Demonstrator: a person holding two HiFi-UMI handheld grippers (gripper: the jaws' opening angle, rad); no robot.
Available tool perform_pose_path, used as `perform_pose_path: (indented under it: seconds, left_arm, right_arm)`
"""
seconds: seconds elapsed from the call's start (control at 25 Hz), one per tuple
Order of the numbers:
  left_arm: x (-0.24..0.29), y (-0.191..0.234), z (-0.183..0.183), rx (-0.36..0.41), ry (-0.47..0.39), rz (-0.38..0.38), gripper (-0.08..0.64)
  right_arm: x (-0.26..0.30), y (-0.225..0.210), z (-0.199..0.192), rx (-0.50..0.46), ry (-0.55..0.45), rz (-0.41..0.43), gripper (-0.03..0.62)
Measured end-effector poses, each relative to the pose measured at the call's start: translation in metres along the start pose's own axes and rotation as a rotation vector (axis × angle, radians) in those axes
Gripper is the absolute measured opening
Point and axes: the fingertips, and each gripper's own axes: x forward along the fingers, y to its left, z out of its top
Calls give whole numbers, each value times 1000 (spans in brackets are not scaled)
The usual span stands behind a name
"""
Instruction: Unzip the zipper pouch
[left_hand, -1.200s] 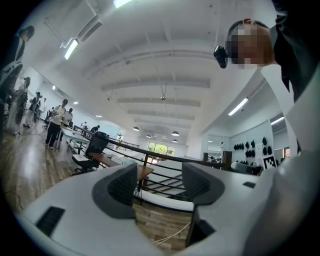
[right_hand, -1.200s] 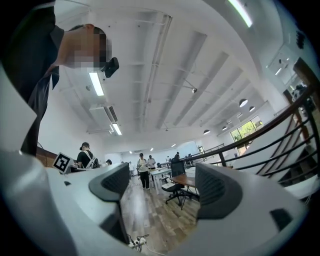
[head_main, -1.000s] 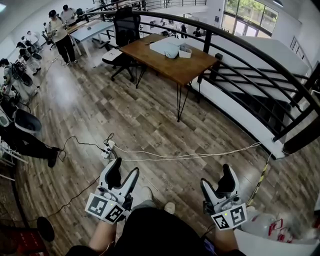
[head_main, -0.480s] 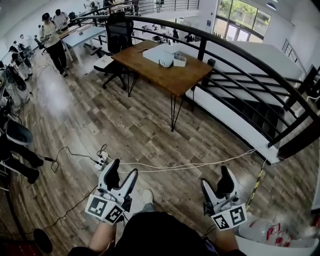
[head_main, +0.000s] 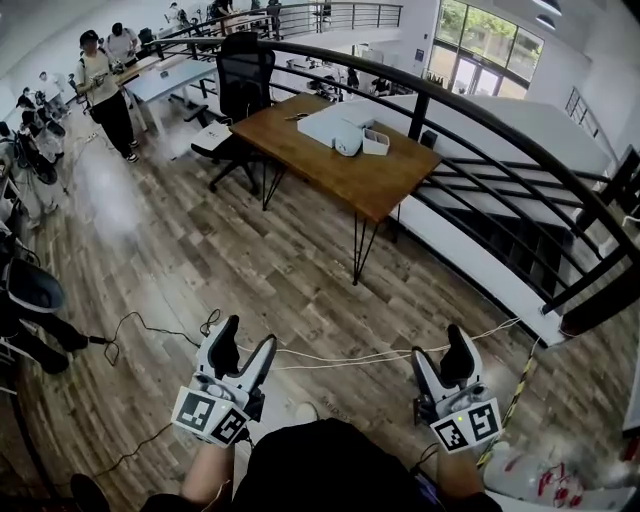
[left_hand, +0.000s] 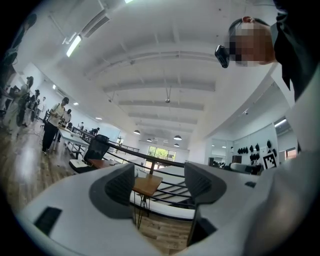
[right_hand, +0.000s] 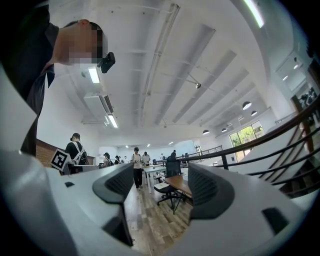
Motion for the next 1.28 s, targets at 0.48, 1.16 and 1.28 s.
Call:
perform_pose_path:
  seconds: [0.48,1.16,1.28]
  left_arm:
    - [24,83,-2,-32,10,33,304]
    - [167,135,10,5,-19,119,304]
    - [200,141,16,14,-42,144,304]
  right_arm:
    - [77,2,-15,-4,23,-17,325]
    - [239,-99,-33,15,36,111,323]
    - [263,-124,-28,11,34,130,322]
